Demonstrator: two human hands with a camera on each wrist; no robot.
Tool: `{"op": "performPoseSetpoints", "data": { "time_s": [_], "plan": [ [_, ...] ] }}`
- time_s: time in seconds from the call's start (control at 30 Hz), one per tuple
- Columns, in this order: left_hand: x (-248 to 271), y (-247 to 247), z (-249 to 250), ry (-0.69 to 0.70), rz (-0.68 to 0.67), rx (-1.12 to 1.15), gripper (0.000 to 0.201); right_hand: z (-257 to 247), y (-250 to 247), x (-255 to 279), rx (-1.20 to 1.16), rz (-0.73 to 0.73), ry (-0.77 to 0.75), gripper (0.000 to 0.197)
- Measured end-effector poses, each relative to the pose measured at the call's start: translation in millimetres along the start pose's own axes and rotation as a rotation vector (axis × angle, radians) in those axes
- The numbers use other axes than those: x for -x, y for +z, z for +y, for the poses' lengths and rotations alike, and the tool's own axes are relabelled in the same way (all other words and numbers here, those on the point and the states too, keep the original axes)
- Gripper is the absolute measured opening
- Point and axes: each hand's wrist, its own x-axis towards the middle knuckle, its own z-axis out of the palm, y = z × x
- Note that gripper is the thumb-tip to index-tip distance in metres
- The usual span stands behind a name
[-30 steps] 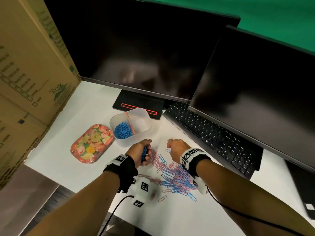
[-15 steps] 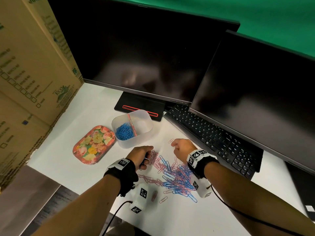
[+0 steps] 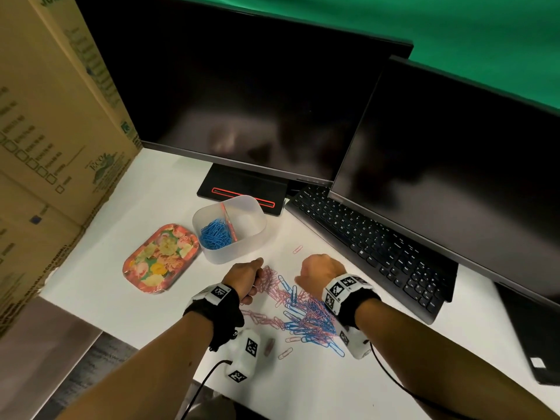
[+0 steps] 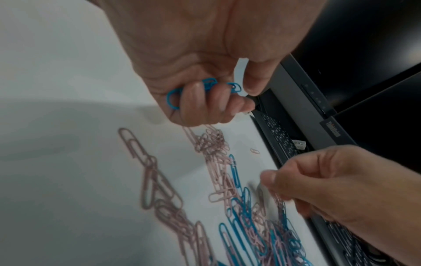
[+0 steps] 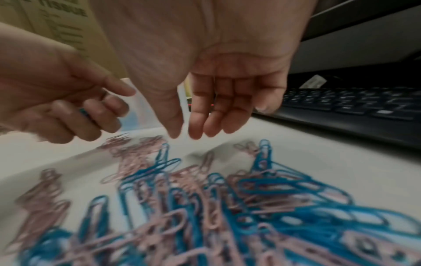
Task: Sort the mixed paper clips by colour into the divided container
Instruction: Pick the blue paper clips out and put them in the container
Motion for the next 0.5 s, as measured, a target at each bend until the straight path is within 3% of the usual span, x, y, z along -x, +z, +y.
{"op": "performPoseSetpoints", "data": {
  "time_s": [0.1, 0.3, 0.5],
  "plan": [
    [0.4, -1.9, -1.1, -0.008, 0.002, -0.02, 0.038, -13.3, 16.3, 1.8, -0.01, -0.063, 0.032, 0.046],
    [1.7, 0.2, -2.5, 0.007, -0.011, -0.062, 0.037, -19.2, 22.8, -5.8, -0.235, -0.107, 0.169, 0.027],
    [0.8, -0.7, -5.3, 0.002, -0.02, -0.045, 0.035, -12.7, 4.0, -6.8, -0.31, -0.12, 0.134, 0.012]
  ]
}}
